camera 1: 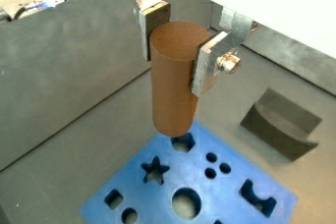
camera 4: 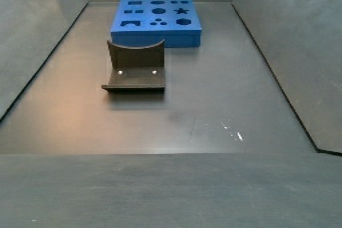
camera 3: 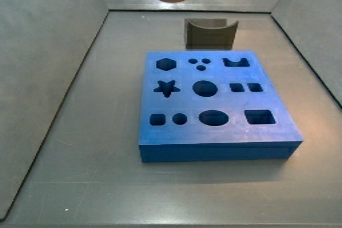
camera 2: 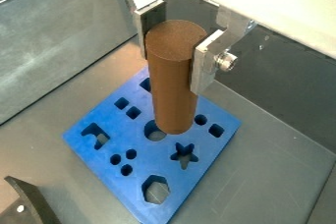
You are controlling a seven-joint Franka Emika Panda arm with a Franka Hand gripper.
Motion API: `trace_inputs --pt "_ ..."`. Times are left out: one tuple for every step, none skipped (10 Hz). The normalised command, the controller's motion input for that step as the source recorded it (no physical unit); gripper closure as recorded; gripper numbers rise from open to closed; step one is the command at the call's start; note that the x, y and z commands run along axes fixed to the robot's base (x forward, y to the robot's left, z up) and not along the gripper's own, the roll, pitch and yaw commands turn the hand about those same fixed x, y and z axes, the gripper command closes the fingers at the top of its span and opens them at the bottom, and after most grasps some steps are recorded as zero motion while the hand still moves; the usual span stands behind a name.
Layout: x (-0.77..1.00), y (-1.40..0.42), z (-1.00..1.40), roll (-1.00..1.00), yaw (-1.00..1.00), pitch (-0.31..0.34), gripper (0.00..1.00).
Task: Insert the round object.
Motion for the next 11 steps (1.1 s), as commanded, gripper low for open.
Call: trace_inputs --pt "0.95 -0.38 -1.0 0.0 -0.06 -0.083 1.0" --pt "0.95 -0.38 -1.0 0.0 -0.06 -0.079 1.0" --pt "0.95 -0.38 -1.0 0.0 -0.06 -0.076 1.0" --pt "0.95 -0.37 -1.0 0.02 -0.07 -0.067 1.0" --pt "0.98 -0.22 -1.0 0.09 -0.13 -0.027 1.0" --pt "0.87 0.0 -0.96 0.12 -0.15 -0.003 1.0" --pt "0.62 0.2 -0.8 0.23 -0.14 0.0 1.0" --pt "0.5 0.17 -0.68 0.29 -0.11 0.011 1.0" --pt "0.41 0.17 -0.67 0.29 -0.11 0.009 1.0" --pt "0.3 0.17 -0.44 0.2 -0.03 0.029 1.0" --pt "0.14 0.15 -0.17 0.07 -0.02 0.05 1.0"
